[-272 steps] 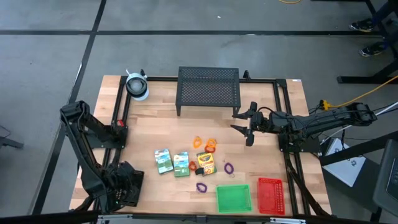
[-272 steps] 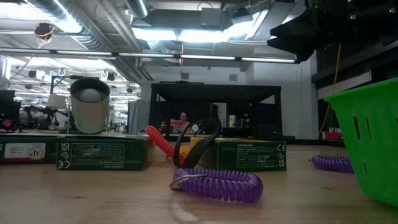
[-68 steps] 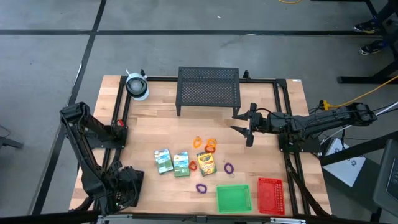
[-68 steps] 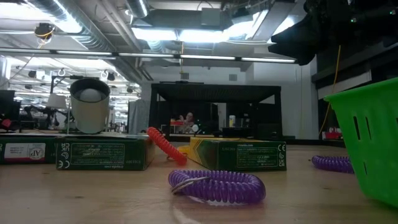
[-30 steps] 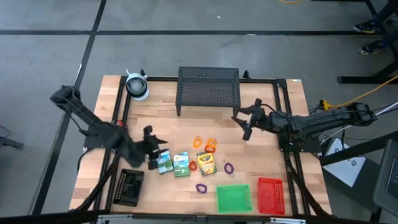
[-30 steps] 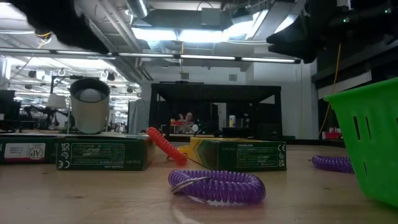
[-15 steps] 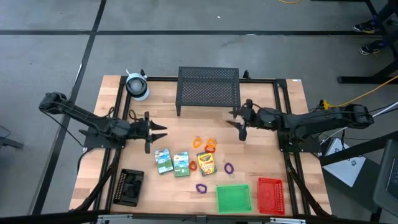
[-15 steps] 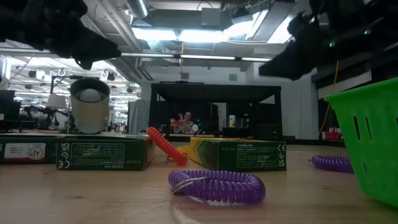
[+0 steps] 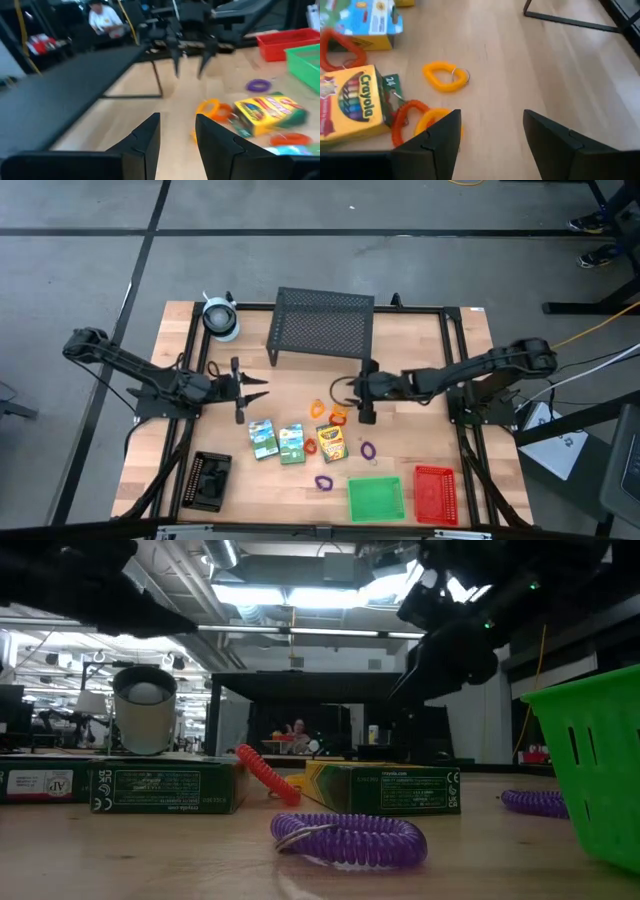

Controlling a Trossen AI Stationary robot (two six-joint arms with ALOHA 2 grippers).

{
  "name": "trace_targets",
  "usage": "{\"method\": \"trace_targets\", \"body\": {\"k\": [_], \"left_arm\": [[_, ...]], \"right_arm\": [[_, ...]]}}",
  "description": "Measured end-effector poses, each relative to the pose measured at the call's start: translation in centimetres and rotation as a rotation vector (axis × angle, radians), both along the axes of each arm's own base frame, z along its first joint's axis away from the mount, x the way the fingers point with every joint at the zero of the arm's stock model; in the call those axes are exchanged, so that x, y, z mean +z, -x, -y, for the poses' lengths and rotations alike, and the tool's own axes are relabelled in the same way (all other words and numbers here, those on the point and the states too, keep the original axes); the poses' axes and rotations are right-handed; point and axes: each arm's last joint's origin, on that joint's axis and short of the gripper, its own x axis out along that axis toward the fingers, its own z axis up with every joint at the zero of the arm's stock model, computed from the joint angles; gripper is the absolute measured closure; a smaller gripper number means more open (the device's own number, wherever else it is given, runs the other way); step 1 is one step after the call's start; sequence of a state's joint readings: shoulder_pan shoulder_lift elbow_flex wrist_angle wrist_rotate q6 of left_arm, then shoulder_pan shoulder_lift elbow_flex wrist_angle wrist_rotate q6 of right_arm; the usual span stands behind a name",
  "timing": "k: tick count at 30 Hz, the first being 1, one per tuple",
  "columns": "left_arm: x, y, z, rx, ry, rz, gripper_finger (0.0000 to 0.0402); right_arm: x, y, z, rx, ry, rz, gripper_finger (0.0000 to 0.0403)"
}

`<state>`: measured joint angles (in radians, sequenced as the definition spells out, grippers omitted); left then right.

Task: Pick & Place Office Desk Supplies
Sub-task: Adjust the black shelf

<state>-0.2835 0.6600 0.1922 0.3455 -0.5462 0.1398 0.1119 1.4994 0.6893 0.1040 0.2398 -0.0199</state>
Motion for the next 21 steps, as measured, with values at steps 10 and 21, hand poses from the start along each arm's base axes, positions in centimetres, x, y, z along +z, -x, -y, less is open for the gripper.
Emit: {"method": "trace_targets", "body": {"k": [10, 21], "left_arm": [[1.3, 0.2, -1.0, -0.069, -0.027, 0.054, 0.0284], [1.1, 0.0, -1.7, -0.124, 0.049, 0.052, 0.0291]], "right_arm": [[2.8, -1.1, -1.0, -0.016, 0.0, -0.02, 0.0188], [2.5, -0.1, 0.4, -0.253, 0.065, -0.146, 0.0188]]}}
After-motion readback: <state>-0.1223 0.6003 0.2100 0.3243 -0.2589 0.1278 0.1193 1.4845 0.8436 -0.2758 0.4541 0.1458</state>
